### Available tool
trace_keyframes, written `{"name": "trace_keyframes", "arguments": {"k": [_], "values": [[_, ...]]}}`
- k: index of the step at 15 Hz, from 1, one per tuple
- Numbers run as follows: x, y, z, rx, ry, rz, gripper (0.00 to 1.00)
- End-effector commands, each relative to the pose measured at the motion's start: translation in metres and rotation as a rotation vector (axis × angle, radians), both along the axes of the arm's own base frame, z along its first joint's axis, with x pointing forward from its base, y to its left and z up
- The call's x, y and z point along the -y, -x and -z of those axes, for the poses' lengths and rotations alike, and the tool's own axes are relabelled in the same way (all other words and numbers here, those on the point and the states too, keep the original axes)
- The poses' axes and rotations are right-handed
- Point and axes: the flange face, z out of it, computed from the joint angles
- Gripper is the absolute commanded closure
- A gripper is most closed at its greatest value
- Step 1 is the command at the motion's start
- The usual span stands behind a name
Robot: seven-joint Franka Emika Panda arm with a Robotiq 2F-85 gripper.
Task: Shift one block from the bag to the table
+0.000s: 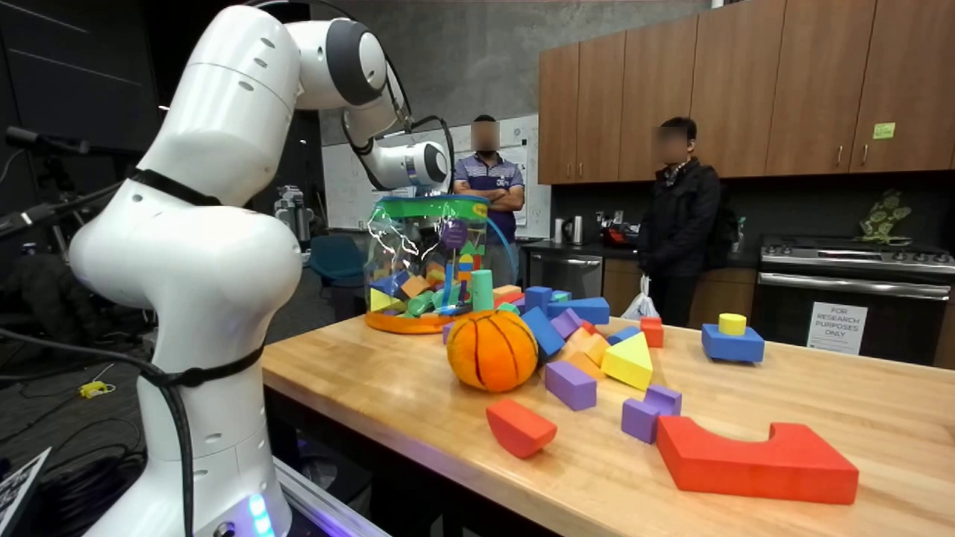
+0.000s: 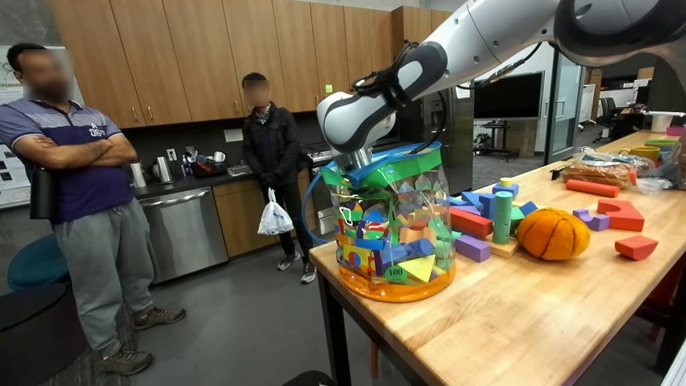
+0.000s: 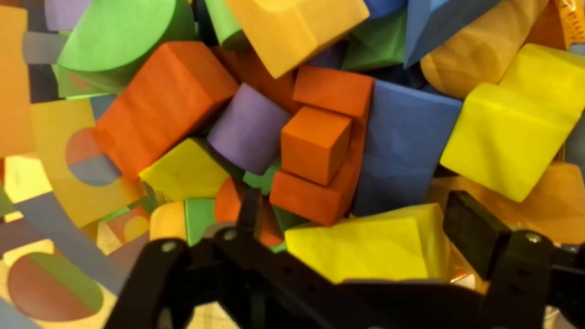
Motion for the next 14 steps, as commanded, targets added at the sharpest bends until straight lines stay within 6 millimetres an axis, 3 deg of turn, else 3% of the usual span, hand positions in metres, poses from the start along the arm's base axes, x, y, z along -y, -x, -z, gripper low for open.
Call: {"name": "trace_keyframes", "arguments": {"k": [1, 4, 10, 14], "values": [[-0.002, -0.007, -0.002, 0.019, -0.008, -0.02, 0.25], [-0.003, -0.008, -0.006, 0.046, -0.014, -0.04, 0.39], [-0.004, -0.012, -0.011, 0.075, -0.026, -0.062, 0.86], [-0.004, -0.012, -0.015, 0.085, -0.025, -0.062, 0.95]]}}
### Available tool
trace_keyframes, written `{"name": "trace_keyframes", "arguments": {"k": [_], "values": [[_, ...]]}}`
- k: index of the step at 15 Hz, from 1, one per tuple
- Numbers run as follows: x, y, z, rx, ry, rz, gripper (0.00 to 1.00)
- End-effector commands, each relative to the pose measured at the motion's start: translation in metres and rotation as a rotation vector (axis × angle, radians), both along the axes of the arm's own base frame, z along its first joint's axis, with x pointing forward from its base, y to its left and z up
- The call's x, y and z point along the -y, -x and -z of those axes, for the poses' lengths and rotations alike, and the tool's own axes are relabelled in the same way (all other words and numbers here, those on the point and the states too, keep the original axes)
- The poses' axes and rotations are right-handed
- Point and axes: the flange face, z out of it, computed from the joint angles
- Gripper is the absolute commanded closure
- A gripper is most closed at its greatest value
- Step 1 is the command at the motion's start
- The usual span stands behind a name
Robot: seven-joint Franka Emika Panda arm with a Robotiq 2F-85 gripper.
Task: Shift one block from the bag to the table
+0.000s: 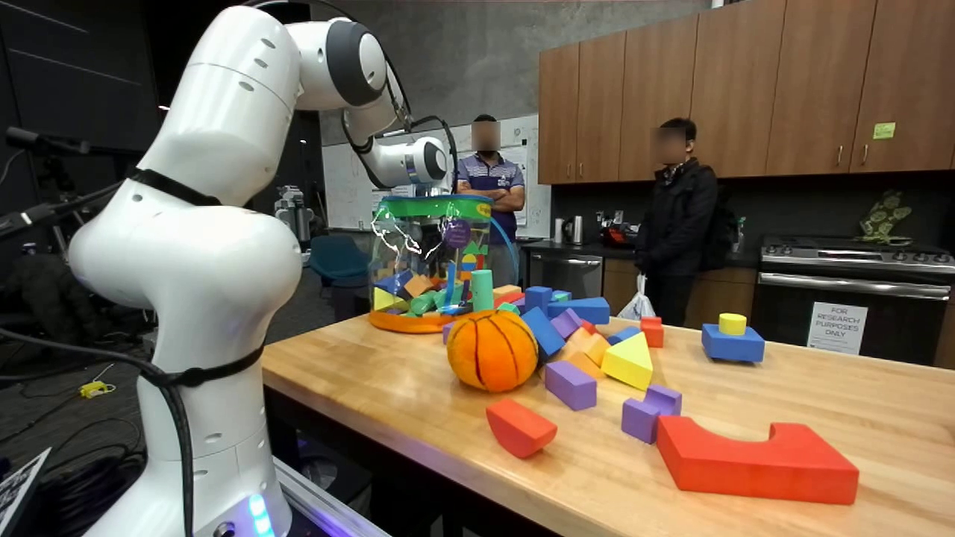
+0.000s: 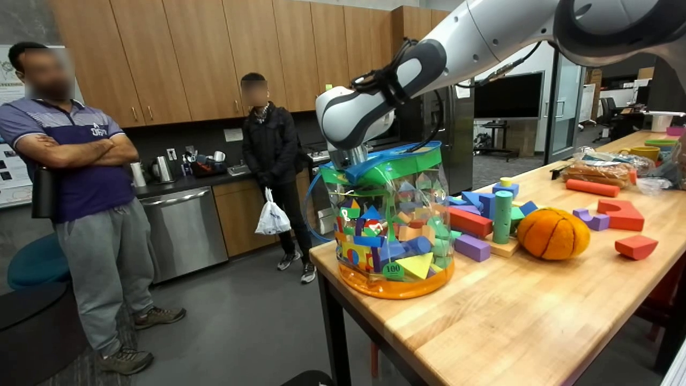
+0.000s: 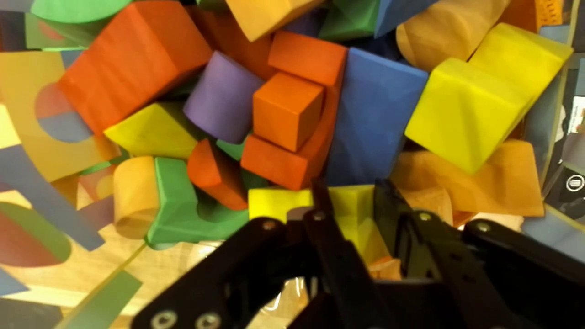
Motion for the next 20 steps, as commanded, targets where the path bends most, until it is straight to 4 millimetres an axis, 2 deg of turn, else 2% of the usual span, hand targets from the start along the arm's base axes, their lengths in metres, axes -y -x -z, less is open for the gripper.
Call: {"name": "trace_keyframes", "arguments": {"k": [1, 5, 8, 13, 17, 20], "values": [[0.002, -0.001, -0.008, 0.025, 0.009, -0.014, 0.93], [0.007, 0.003, -0.025, 0.074, 0.016, 0.0, 0.95], [0.016, 0.007, -0.047, 0.138, 0.036, 0.011, 0.95], [0.034, 0.023, -0.088, 0.252, 0.072, 0.045, 0.95], [0.047, 0.041, -0.118, 0.344, 0.094, 0.076, 1.0], [0.055, 0.052, -0.135, 0.395, 0.113, 0.095, 1.0]]}}
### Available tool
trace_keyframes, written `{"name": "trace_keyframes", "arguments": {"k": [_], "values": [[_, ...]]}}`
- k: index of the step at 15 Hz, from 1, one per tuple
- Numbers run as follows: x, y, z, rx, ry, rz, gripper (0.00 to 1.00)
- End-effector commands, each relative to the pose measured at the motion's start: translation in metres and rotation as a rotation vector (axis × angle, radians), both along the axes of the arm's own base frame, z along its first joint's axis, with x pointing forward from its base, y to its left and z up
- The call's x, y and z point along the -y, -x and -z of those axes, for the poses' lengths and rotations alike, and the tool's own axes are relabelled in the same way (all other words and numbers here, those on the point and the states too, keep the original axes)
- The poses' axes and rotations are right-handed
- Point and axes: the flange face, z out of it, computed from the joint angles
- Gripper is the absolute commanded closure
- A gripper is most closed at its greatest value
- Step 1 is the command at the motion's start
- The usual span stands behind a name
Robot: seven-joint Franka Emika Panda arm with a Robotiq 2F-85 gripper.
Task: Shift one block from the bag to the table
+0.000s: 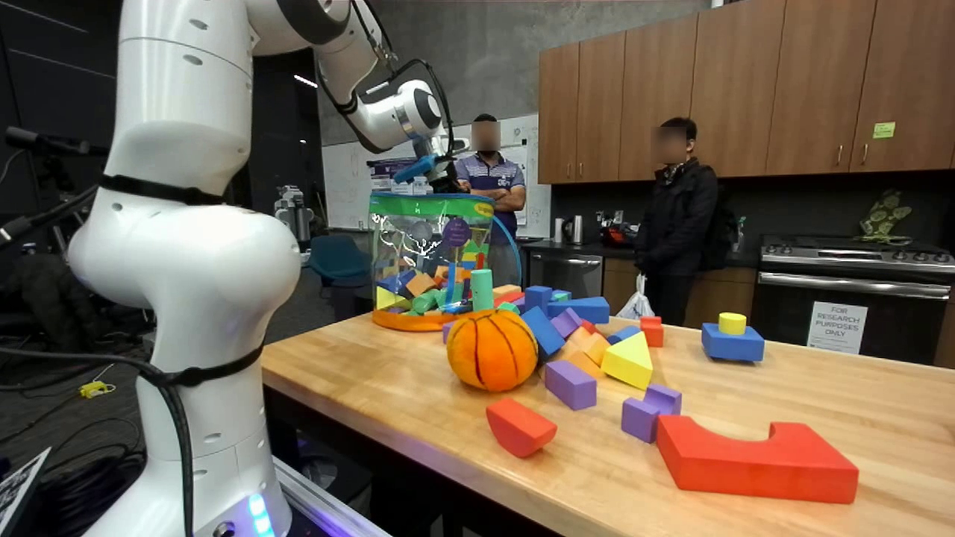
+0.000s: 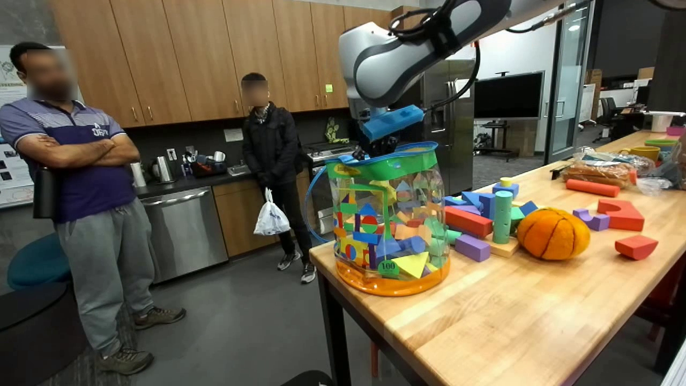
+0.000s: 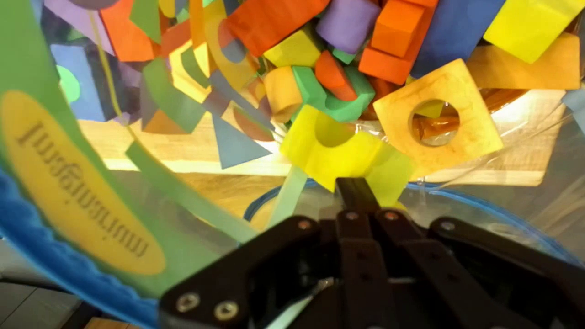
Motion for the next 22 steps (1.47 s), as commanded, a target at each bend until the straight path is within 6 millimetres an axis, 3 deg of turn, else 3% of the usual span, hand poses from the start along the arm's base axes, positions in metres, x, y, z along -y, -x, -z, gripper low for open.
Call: {"name": "trace_keyframes", "arguments": {"k": [1, 7, 12, 22], "values": [[0.012, 0.023, -0.02, 0.068, 0.024, 0.03, 1.0], [0.018, 0.035, -0.025, 0.094, 0.027, 0.052, 1.0], [0.022, 0.04, -0.041, 0.174, 0.046, 0.065, 1.0], [0.034, 0.059, -0.111, 0.476, 0.109, 0.127, 1.0]]}}
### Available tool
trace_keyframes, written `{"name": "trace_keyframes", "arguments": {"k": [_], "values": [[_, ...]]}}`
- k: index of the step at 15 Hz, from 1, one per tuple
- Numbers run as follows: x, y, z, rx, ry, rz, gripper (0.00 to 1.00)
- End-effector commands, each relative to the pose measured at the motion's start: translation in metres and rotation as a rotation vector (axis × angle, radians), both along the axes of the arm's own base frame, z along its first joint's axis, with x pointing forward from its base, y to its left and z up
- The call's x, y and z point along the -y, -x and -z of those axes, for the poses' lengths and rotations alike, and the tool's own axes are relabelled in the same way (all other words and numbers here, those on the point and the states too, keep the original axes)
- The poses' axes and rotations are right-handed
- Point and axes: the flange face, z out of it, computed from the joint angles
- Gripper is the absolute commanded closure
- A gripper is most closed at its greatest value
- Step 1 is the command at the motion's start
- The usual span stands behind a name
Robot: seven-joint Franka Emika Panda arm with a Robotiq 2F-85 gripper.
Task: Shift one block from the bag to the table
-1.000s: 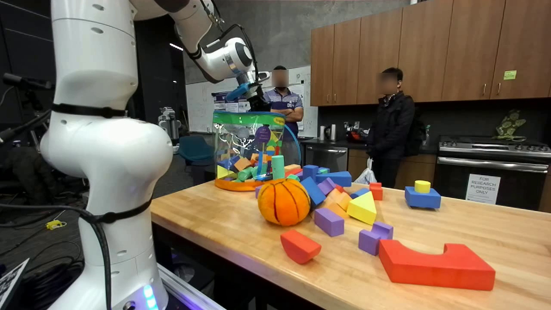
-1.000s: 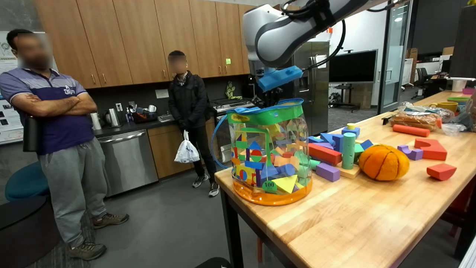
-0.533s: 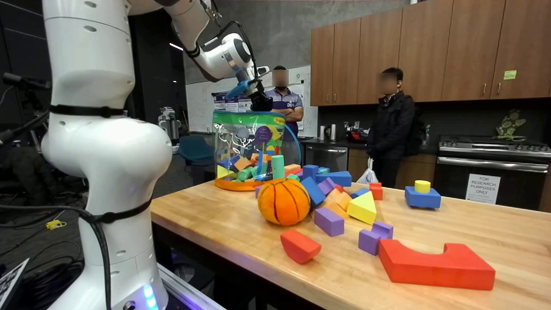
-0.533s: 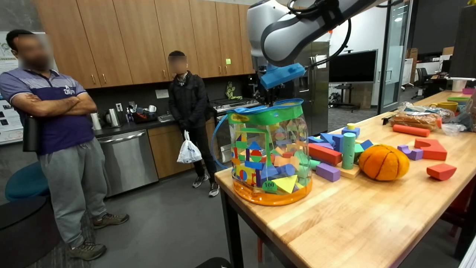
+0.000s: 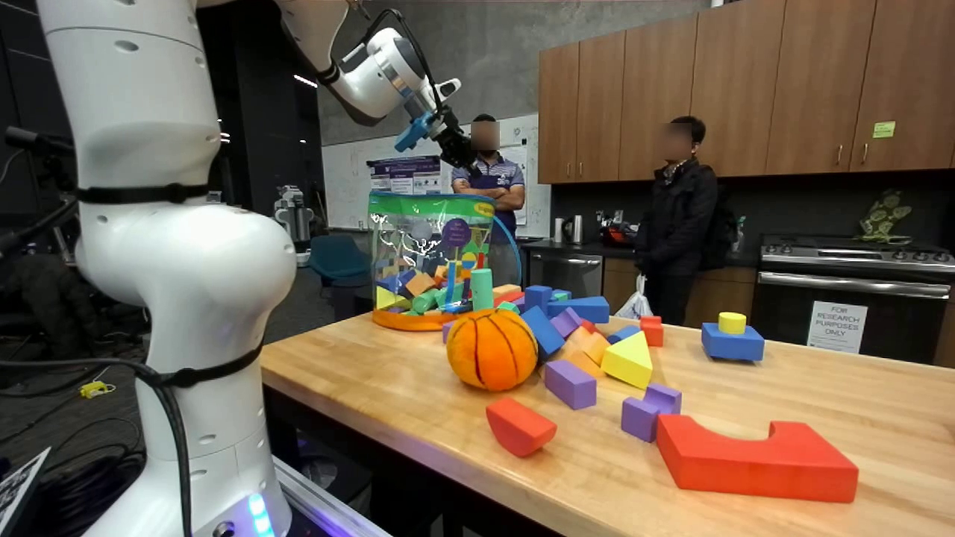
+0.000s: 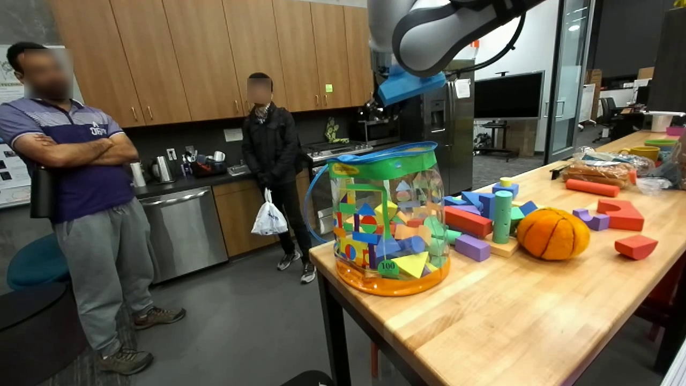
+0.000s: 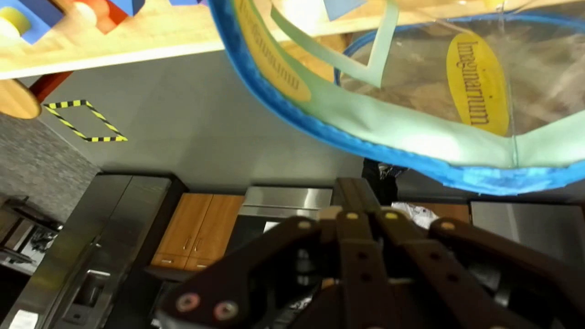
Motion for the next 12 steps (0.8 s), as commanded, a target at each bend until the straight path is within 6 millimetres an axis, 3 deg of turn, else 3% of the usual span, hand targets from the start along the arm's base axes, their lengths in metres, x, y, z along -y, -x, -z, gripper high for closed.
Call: {"name": "trace_keyframes", "arguments": {"k": [1, 3, 4, 5, 9, 11, 12], "values": [[0.005, 0.014, -0.015, 0.084, 0.02, 0.026, 1.0], [0.004, 0.013, -0.007, 0.021, 0.009, 0.016, 1.0], [0.002, 0.01, 0.005, -0.036, -0.003, 0.0, 0.74], [0.003, 0.008, -0.007, 0.019, 0.002, 0.016, 0.98], [0.0, 0.007, 0.008, -0.023, -0.003, 0.005, 0.75], [0.0, 0.007, 0.008, -0.023, -0.003, 0.006, 0.74], [0.0, 0.007, 0.008, -0.023, -0.003, 0.006, 0.49]]}}
